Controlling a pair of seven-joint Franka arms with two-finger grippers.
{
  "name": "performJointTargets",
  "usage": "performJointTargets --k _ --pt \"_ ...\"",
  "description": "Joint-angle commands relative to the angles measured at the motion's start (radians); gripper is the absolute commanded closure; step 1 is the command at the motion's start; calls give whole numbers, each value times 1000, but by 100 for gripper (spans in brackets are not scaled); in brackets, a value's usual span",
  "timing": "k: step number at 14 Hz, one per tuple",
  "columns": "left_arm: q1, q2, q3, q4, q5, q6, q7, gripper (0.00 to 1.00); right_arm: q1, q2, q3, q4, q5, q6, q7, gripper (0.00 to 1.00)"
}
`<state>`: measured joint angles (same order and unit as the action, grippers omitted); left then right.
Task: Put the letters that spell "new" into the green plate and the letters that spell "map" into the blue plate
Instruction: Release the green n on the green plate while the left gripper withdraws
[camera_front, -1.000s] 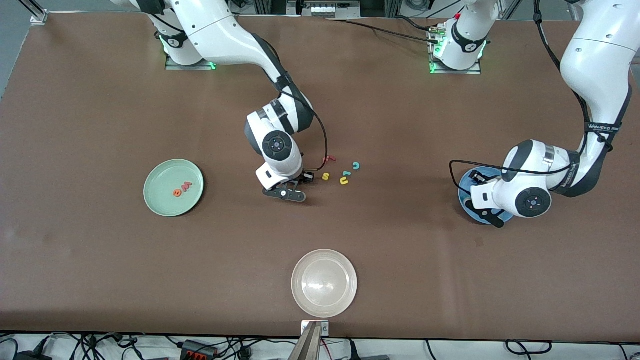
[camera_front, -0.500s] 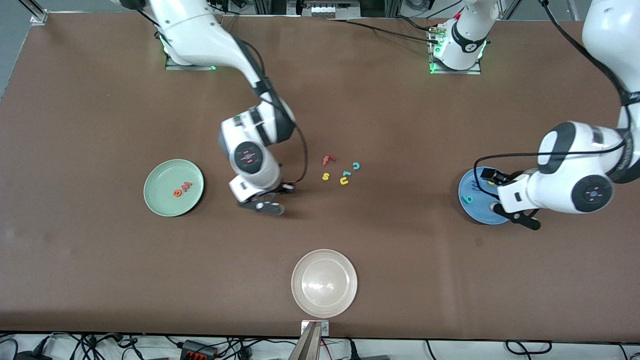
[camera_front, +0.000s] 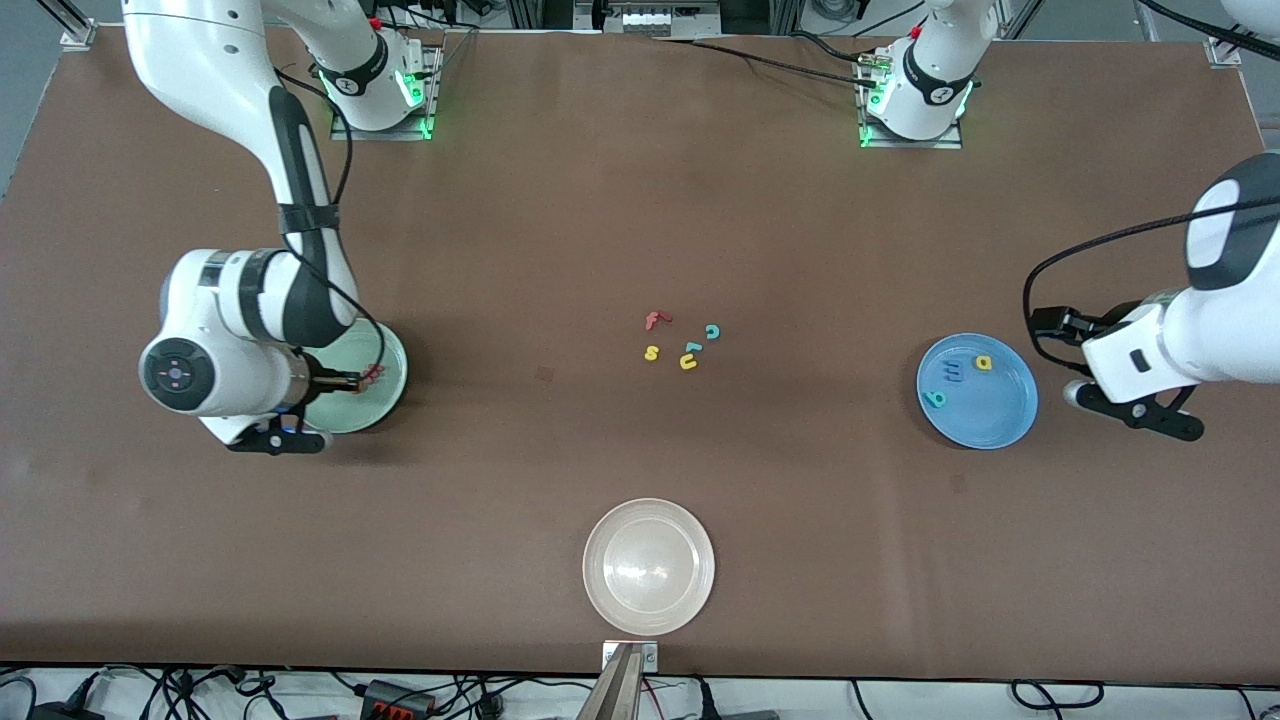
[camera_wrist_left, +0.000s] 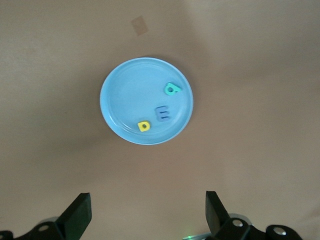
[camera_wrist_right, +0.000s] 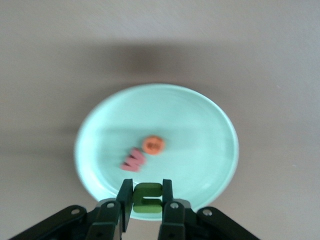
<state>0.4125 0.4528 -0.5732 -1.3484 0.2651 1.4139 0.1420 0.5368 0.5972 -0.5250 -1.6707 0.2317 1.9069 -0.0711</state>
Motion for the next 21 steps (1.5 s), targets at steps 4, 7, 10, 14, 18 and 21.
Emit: performJointTargets --k 4,7,10,14,18,21 --pt "-236 -173 327 -75 -217 64 -145 0 -52 15 -9 -96 6 122 -148 94" --pt "-317 -374 447 -355 -302 375 -189 0 -54 62 -6 -98 20 156 -148 93" --pt "-400 -457 495 -445 -297 418 -203 0 -49 87 -1 -98 69 178 -147 91" --pt "-437 -485 536 -463 -296 407 -190 0 -47 59 -9 -81 78 153 -136 0" --pt "-426 -474 535 -413 -291 304 -185 0 -54 -23 -35 21 83 -27 -106 0" --pt "-426 -473 533 -410 -291 292 -187 0 -52 -28 -43 176 84 -220 28 0"
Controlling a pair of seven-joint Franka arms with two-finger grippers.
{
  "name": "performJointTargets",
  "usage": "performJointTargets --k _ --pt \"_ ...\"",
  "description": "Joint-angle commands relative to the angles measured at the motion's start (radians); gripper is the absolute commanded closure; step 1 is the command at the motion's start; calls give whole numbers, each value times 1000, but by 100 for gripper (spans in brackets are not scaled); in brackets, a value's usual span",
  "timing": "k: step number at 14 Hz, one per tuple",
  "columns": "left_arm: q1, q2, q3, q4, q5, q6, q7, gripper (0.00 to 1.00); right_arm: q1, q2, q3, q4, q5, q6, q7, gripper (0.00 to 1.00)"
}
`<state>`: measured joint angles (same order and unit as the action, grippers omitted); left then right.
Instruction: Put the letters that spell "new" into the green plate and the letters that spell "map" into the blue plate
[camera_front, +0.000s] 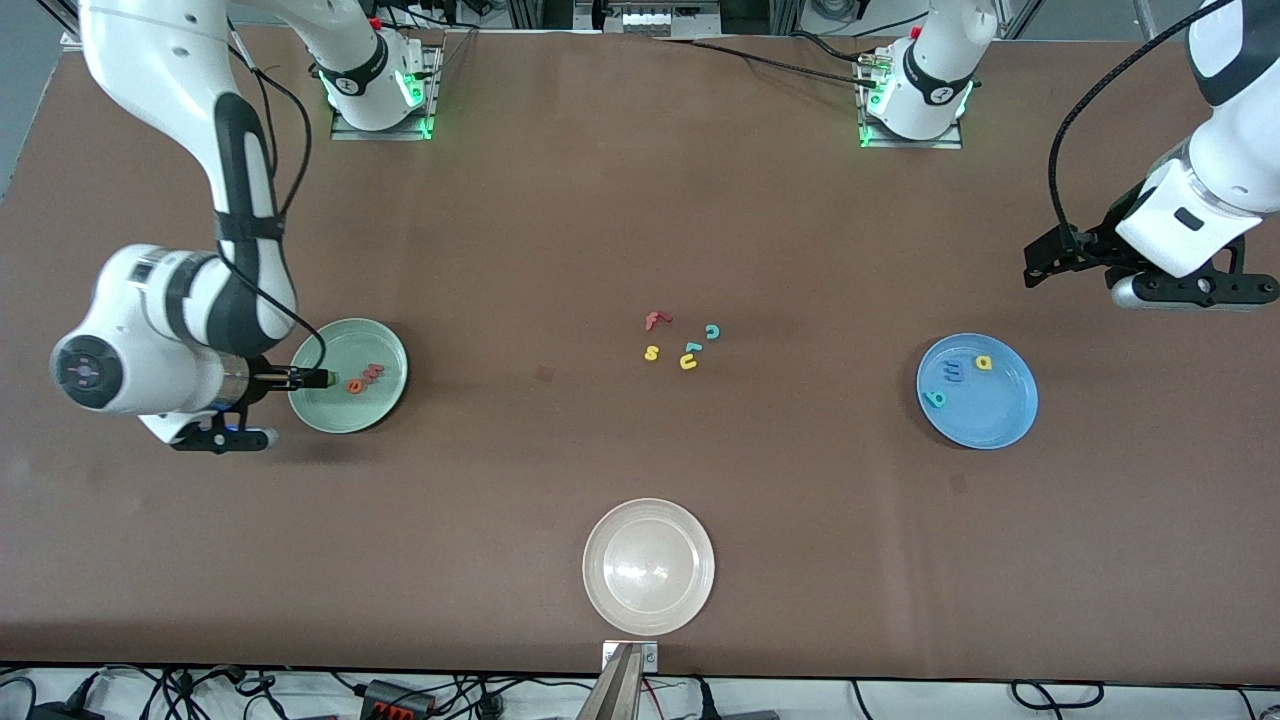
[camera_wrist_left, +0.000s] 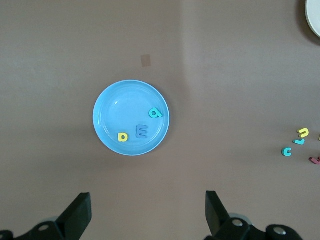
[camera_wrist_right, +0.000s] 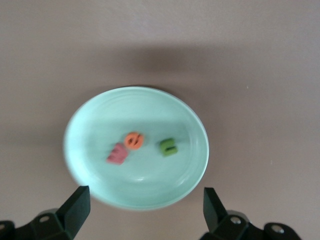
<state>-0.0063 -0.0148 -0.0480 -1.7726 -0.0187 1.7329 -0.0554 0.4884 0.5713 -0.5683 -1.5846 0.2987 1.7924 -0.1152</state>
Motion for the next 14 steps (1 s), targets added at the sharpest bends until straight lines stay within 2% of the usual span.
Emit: performJointTargets --k 1,3,6,9,11,12,14 --pt "-7 -4 8 16 -7 -26 9 0 -1 -4 -10 115 17 -137 95 0" --pt "-7 -4 2 16 -6 -22 8 0 9 -59 -47 150 17 -168 132 0" --pt "-11 -4 -4 18 -4 -21 6 0 -45 -152 -19 167 -15 -194 166 0" --pt "-20 -4 -10 19 31 -21 0 0 -155 -264 88 172 -85 -197 198 0" --pt "-20 -4 -10 19 31 -22 0 0 -223 -310 167 173 -171 -197 206 0" --pt "-18 -4 -10 19 31 -24 0 0 -296 -330 247 175 -205 -191 198 0" --pt "-18 -4 -10 19 31 -24 0 0 -500 -360 437 175 -216 -182 198 0"
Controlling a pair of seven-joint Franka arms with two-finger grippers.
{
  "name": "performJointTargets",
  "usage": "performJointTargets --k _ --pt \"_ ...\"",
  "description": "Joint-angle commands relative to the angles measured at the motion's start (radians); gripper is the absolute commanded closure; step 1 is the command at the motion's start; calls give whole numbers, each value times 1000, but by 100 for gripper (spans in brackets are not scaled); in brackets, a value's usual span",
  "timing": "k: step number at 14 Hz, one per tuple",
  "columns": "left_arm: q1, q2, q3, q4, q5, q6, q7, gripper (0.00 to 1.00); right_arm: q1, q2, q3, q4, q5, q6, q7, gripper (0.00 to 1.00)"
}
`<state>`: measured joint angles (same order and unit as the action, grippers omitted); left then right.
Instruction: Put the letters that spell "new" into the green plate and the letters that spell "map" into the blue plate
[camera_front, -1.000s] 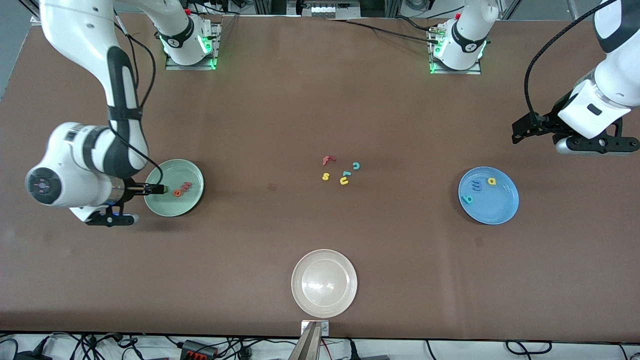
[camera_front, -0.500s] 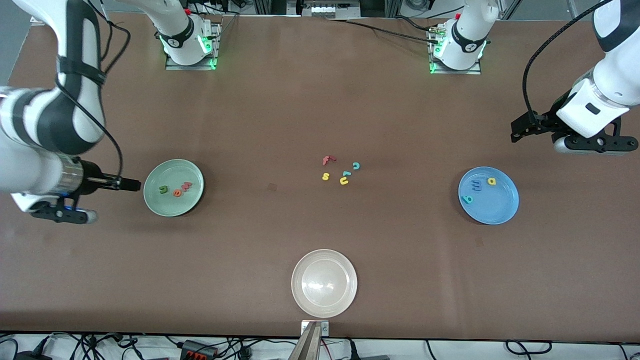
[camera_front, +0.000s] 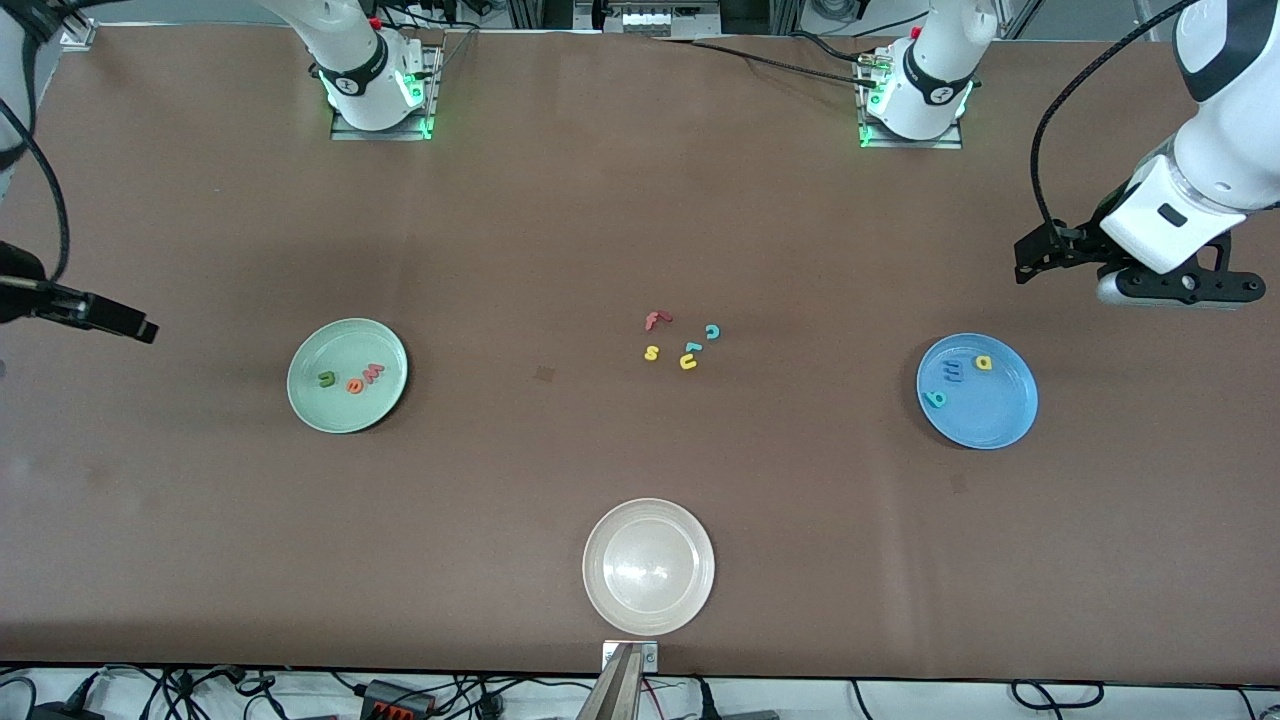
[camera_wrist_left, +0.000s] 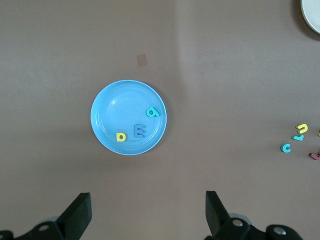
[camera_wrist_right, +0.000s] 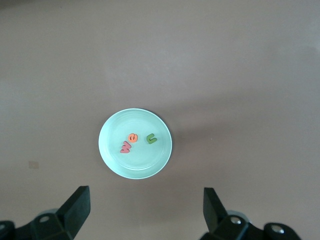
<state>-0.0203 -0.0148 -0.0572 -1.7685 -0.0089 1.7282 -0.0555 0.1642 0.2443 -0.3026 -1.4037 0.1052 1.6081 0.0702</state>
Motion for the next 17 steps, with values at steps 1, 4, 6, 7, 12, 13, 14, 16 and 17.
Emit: performJointTargets --k 1,4,6,7,12,13,14,16,17 --pt "-4 -5 -1 15 21 -19 0 0 -228 -36 219 -8 -21 3 20 0" --pt "-4 -5 -1 15 21 -21 0 0 -258 -74 224 -9 -47 -14 5 0" --pt "-4 -5 -1 15 21 -22 0 0 -270 -94 243 -12 -84 -19 -47 0" --pt "-4 -5 -1 15 21 -22 0 0 -278 -94 256 -12 -88 -19 -49 0" --pt "-4 -7 -1 15 21 -24 0 0 -295 -120 281 -66 -136 -16 -72 0" --pt "-4 -5 -1 15 21 -24 0 0 -298 -135 292 -84 -136 -16 -69 0" --pt "-4 -5 -1 15 20 -24 0 0 -310 -140 299 -86 -137 -10 -69 0" --pt "-4 -5 0 15 20 -32 2 0 -316 -141 304 -86 -134 -5 -69 0" --pt "-4 -5 0 15 20 -32 2 0 -315 -141 304 -86 -133 -5 -72 0"
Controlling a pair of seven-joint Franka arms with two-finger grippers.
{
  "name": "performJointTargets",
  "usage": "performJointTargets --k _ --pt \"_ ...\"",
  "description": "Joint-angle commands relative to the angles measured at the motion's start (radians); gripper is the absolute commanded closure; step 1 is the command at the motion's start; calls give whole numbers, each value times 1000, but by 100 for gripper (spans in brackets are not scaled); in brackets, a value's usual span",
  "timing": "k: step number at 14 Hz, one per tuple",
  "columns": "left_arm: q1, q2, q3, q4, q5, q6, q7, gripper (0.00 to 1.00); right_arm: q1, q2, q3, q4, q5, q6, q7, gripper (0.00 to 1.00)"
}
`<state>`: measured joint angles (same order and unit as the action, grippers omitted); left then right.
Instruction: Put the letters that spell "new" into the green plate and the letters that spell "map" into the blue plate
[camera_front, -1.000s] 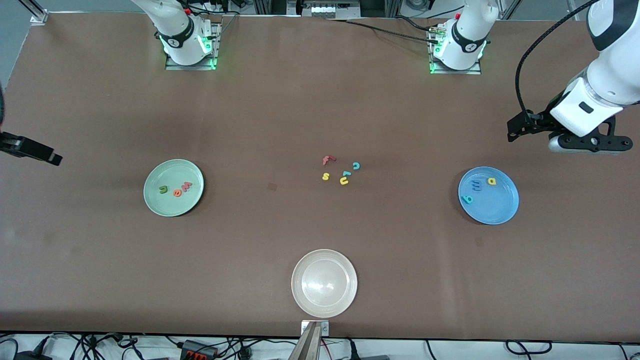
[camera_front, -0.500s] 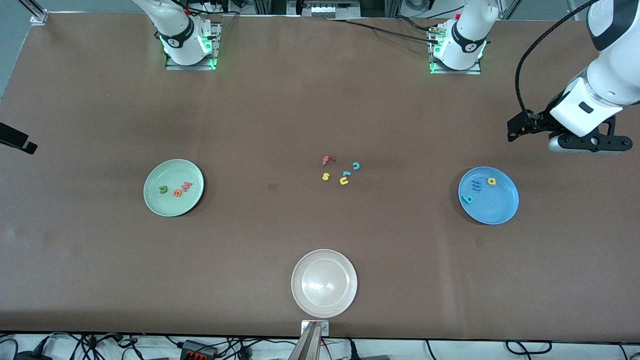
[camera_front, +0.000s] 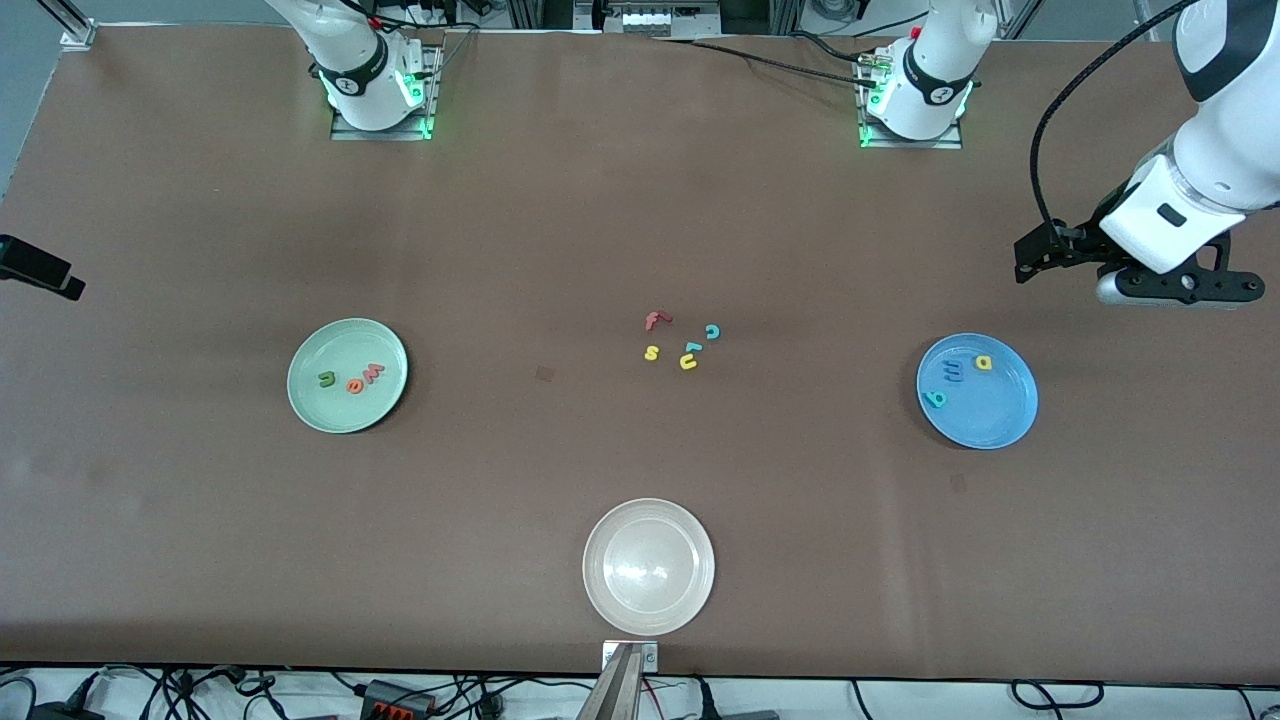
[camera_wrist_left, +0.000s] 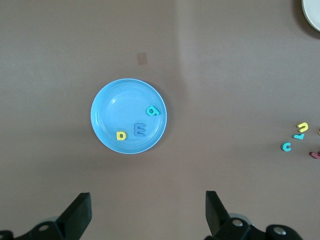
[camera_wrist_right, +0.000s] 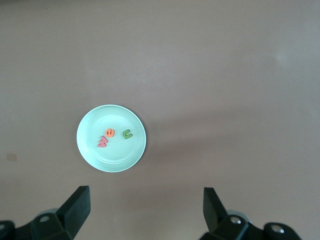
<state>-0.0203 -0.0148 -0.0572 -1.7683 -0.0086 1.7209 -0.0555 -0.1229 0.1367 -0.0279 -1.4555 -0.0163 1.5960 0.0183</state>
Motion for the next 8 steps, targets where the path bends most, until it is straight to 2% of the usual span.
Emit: performJointTargets --k 1,8 --pt "-4 -5 0 15 19 -24 2 0 -27 -32 29 -36 -13 2 -20 0" --pt "-4 -7 -1 15 19 -29 5 0 -24 -40 28 -85 -14 16 -23 0"
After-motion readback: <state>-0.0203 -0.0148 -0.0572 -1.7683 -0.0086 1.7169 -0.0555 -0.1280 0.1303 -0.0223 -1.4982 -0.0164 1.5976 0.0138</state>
